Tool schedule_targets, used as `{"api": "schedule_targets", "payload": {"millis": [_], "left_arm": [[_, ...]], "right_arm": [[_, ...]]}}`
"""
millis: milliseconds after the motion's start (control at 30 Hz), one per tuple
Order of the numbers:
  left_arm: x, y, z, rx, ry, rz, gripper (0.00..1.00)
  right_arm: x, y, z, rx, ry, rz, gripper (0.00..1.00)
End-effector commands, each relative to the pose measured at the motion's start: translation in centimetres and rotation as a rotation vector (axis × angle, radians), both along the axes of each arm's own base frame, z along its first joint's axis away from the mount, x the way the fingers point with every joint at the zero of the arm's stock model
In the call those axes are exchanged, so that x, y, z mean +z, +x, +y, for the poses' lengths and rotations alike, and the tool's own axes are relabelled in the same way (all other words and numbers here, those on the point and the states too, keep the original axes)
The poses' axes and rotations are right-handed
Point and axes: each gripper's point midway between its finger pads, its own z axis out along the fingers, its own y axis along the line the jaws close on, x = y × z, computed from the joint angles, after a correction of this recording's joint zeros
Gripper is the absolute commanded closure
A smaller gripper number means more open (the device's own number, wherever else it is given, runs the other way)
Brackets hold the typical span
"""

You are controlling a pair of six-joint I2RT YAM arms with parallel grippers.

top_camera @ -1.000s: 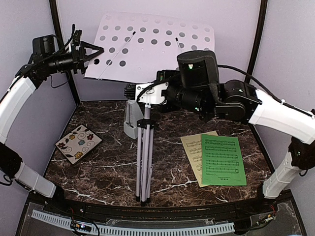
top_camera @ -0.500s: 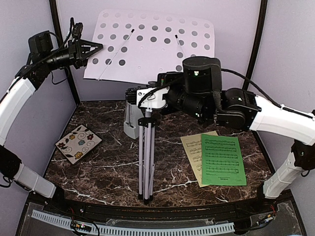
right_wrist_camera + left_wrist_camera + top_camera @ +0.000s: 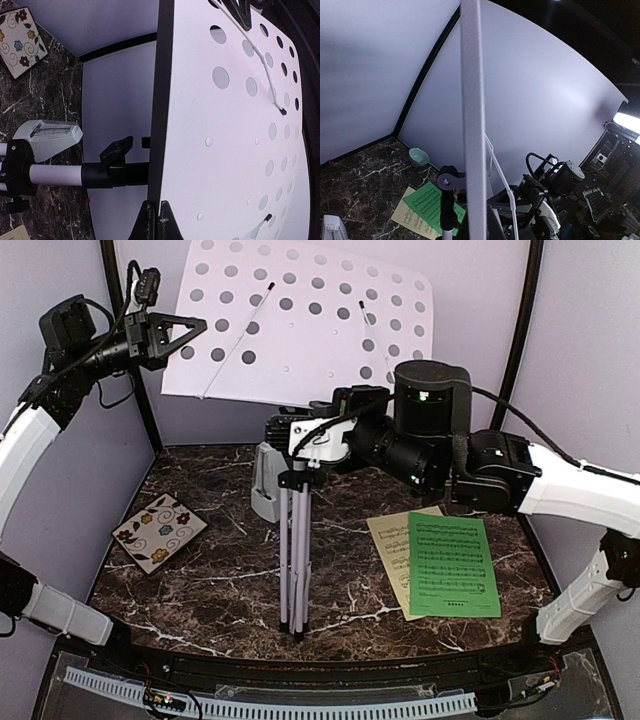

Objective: Set up the instrument practice props

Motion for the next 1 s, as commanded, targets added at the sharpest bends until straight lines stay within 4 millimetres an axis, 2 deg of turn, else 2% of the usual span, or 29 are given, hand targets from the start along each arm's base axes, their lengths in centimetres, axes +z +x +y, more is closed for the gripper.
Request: {"api": "schedule_targets", "payload": {"millis": [0,33,233,300,400,433,533,633,700,733,800,933,967], "left_arm": [[4.3,-2.1,1.0,0.061,-0.045,-0.245,1.00],[4.5,-2.1,1.1,0.066,-0.051,-0.261,1.00],[5.7,-2.2,1.1,0.082,-0.099,-0.336,1.00],[6.1,-2.4,1.0,0.080,-0.109,-0.362,1.00],[6.4,-2.3,0.9,0.076,-0.117,-0.380,1.00],[6.5,-2.3,0.8,0.074,-0.119,-0.381,1.00],[6.6,-2.2,0.7,0.071,-0.126,-0.389,1.00],[6.7,-2.2,0.5,0.066,-0.132,-0.396,1.00],[6.8,-2.3,0.5,0.064,-0.135,-0.402,1.00],[6.8,-2.2,0.5,0.065,-0.136,-0.405,1.00],[6.9,-2.2,0.4,0.067,-0.137,-0.408,1.00],[6.7,-1.7,0.3,0.071,-0.138,-0.395,1.00],[6.6,-1.6,0.2,0.068,-0.137,-0.391,1.00]], "right_arm": [[9.7,-0.5,-4.8,-0.071,0.312,-0.139,0.97],[9.7,-0.6,-4.9,-0.070,0.316,-0.137,0.93],[8.9,-0.7,-5.8,-0.072,0.341,-0.099,0.43],[8.8,-0.9,-6.3,-0.076,0.370,-0.071,0.34],[8.4,-1.0,-6.9,-0.084,0.407,-0.008,0.30],[8.3,-1.0,-7.3,-0.088,0.494,0.073,0.29],[6.8,-1.6,-7.5,-0.062,0.575,0.240,0.29],[4.4,-2.1,-7.4,-0.052,0.660,0.424,0.32],[1.9,-2.7,-7.1,-0.031,0.725,0.575,0.34],[1.8,-3.1,-7.2,-0.017,0.784,0.635,0.35],[-0.2,-3.9,-6.8,0.020,0.853,0.762,0.35],[-1.5,-4.5,-7.0,0.071,1.013,0.921,0.31],[-2.8,-4.5,-7.1,0.074,1.023,0.946,0.31]]}}
